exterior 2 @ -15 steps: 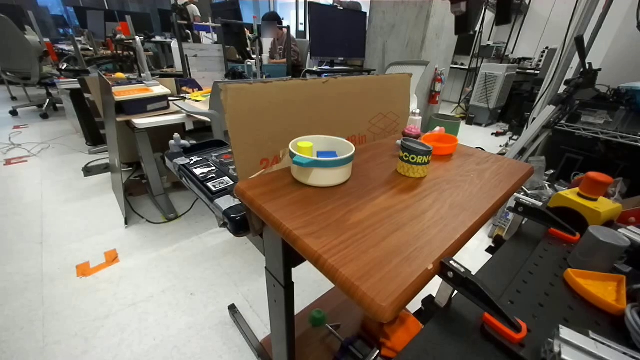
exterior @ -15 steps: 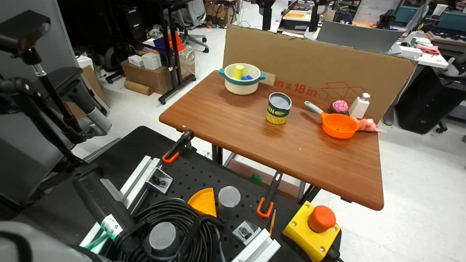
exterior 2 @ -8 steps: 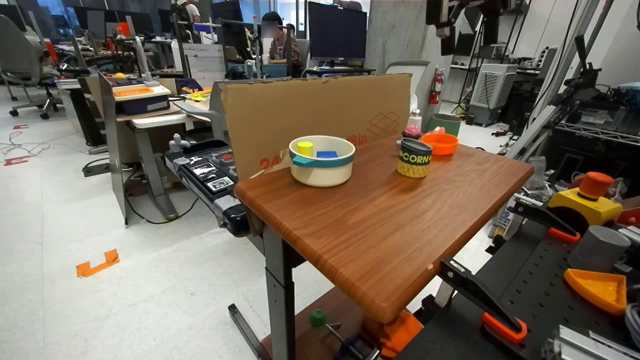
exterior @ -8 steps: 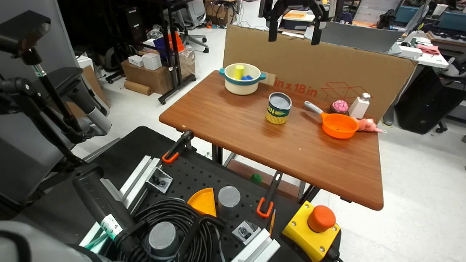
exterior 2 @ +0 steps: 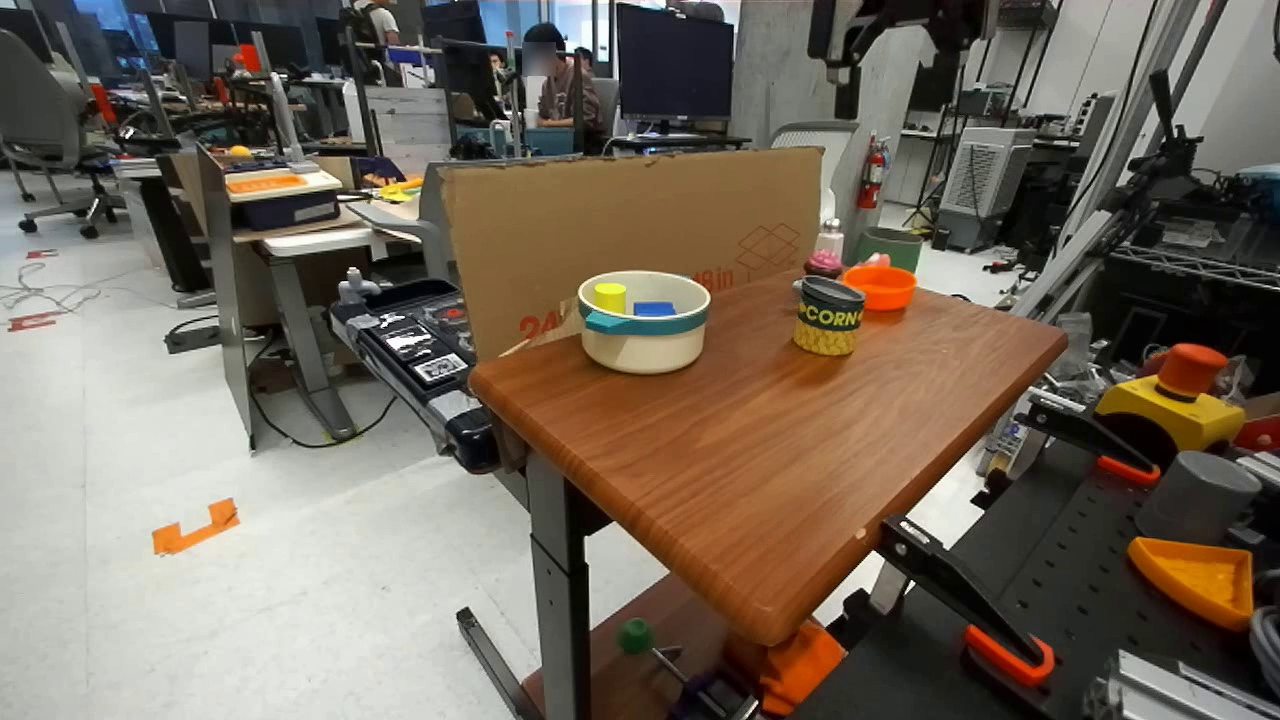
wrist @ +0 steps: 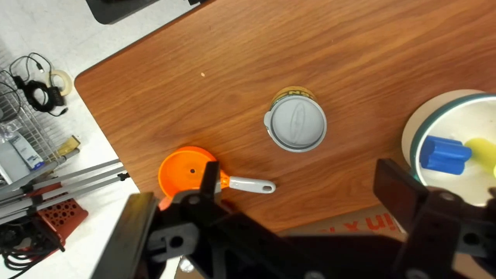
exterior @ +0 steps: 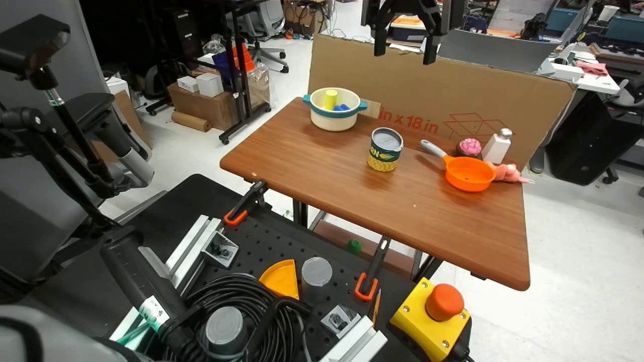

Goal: Pick up the lid from the bottle and put it on the table

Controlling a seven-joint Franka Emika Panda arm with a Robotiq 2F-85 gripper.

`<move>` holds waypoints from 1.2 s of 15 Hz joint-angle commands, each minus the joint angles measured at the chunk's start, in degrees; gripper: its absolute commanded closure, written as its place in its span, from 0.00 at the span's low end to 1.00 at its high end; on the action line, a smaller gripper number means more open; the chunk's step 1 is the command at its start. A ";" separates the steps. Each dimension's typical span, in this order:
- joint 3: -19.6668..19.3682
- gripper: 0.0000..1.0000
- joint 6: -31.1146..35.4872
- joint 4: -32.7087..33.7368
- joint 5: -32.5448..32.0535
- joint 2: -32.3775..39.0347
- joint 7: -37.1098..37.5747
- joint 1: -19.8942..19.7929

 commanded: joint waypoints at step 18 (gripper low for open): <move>-4.43 0.00 8.83 -0.29 -3.95 7.33 3.93 2.17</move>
